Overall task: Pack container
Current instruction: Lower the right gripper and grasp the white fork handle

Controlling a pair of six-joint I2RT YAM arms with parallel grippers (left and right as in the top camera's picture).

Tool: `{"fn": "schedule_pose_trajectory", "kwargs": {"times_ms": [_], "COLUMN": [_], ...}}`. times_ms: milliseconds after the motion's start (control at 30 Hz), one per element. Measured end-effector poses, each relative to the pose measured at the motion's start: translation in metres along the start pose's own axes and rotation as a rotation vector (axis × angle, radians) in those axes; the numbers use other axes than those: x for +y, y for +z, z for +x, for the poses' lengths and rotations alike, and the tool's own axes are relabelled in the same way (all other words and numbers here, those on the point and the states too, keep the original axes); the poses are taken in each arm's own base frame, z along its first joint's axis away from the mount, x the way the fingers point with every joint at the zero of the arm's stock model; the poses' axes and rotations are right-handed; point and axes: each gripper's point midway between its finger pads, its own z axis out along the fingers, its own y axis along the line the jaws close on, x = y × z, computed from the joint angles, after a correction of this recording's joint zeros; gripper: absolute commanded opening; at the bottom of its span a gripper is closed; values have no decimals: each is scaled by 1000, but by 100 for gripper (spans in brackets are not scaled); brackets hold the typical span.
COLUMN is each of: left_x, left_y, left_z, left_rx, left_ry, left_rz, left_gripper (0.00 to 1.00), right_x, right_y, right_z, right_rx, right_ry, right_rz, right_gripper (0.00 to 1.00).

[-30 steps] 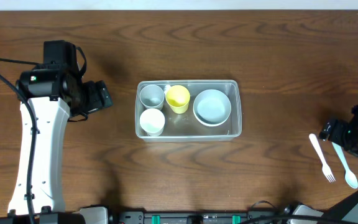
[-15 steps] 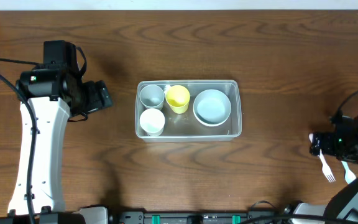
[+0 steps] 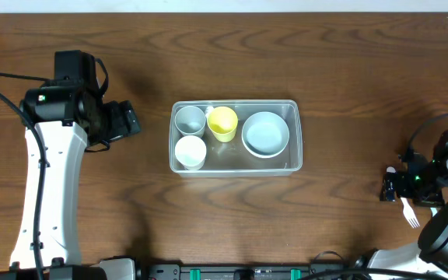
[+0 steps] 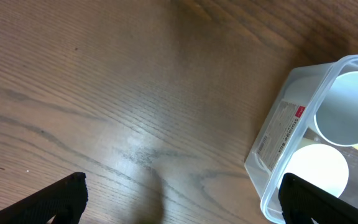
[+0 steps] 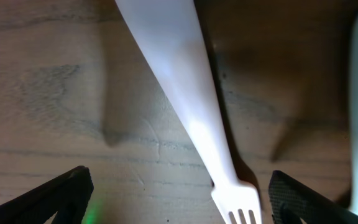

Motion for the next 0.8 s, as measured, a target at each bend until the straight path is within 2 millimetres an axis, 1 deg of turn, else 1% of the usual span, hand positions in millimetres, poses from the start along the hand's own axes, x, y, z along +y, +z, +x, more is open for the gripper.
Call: {"fn": "schedule_pose_trajectory", "kwargs": {"times_ms": [100, 267, 400, 600, 800], "left_x": [0, 0, 0, 0, 0], "left_y": [0, 0, 0, 0, 0], "left_z": [0, 0, 0, 0, 0], "left_rx": [0, 0, 0, 0, 0], "left_ry": [0, 0, 0, 0, 0], "left_rz": [0, 0, 0, 0, 1], "left_gripper": [98, 98, 98, 98, 98], "right_x": [0, -1, -4, -19, -23], "right_y": [3, 5, 6, 5, 6], "right_z": [1, 1, -2, -4, -2], "right_rx": [14, 19, 9, 12, 18], "right_ry": [-1, -1, -1, 4, 7], "right_rz": [-3, -1, 16, 94, 117], "right_gripper": [86, 82, 82, 82, 81]}}
